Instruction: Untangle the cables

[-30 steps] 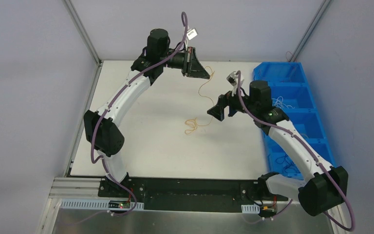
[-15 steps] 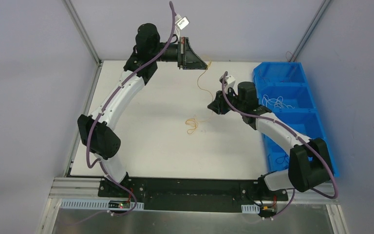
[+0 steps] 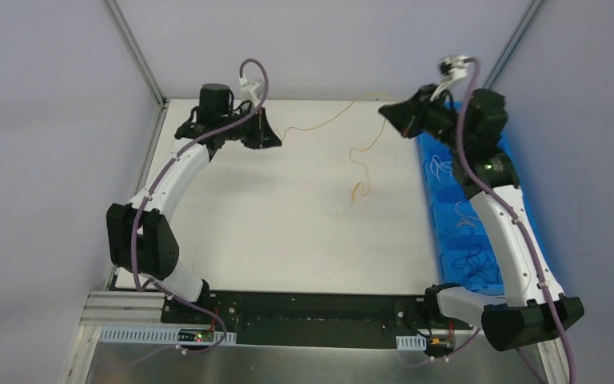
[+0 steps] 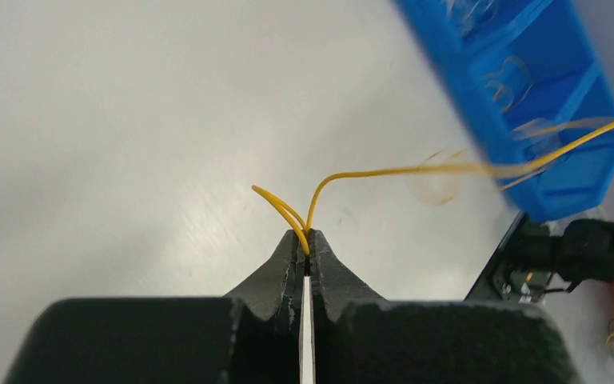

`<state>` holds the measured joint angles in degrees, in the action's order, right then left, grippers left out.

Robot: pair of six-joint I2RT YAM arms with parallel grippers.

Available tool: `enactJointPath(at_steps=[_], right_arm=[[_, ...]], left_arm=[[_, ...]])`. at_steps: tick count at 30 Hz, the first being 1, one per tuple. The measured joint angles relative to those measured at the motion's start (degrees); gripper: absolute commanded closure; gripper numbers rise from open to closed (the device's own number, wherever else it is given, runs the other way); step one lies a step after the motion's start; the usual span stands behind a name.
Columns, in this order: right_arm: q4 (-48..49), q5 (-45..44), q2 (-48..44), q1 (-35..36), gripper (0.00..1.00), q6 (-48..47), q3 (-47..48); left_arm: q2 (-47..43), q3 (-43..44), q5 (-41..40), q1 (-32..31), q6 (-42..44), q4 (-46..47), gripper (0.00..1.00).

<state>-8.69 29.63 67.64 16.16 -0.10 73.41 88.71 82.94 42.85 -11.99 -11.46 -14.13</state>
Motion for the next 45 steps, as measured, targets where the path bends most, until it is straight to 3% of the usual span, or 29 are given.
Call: enactJointPath(at_steps=[5, 13, 14, 16, 19, 20, 27, 34, 40, 45], right_arm=[[-0.46, 1.4, -0.87, -6.32, 1.0, 10.88, 12.74], [-2.1, 1.14, 2.16, -14.51, 1.0, 21.84, 19.41], [-2.43, 1.05, 2.32, -15.93, 1.0, 22.67, 20.37], [-3.65, 1.2, 2.38, -18.25, 1.0, 23.69, 22.27], [-5.22, 1.95, 0.94, -21.9, 1.0, 23.5, 23.96], [-6.69, 2.6, -0.33, -23.8, 1.0, 22.62, 23.96], [-22.69, 4.15, -10.78, -34.36, 1.0, 9.51, 25.86], [-43.93, 0.83, -12.28, -35.1, 1.0, -5.95, 34.38], [-58.23, -6.49, -12.46, -35.12, 1.0, -18.23, 28.04], [-64.24, -12.76, -11.89, -35.21, 1.0, -24.5, 25.42]], left_arm=[[4.44, -5.79, -2.4, -4.85, 3.65, -5.51, 1.0], [10.1, 0.81, -1.55, -22.86, 4.87, -6.27, 1.0], [10.4, 1.33, -1.05, -24.39, 5.05, -6.27, 0.89], [10.8, 1.81, -0.28, -26.03, 5.14, -6.05, 0.51], [10.95, 1.99, 0.09, -26.1, 5.57, -6.25, 0.06], [10.95, 1.97, 0.04, -25.57, 5.53, -6.38, 0.02], [8.02, -1.05, -0.13, -22.32, 6.4, -6.08, 0.01], [5.97, -3.19, -1.03, -20.79, 6.43, -5.09, 0.01], [5.88, -4.63, -1.14, -20.79, 5.95, -2.73, 0.01], [5.84, -6.12, -1.14, -20.79, 4.59, 0.09, 0.01]])
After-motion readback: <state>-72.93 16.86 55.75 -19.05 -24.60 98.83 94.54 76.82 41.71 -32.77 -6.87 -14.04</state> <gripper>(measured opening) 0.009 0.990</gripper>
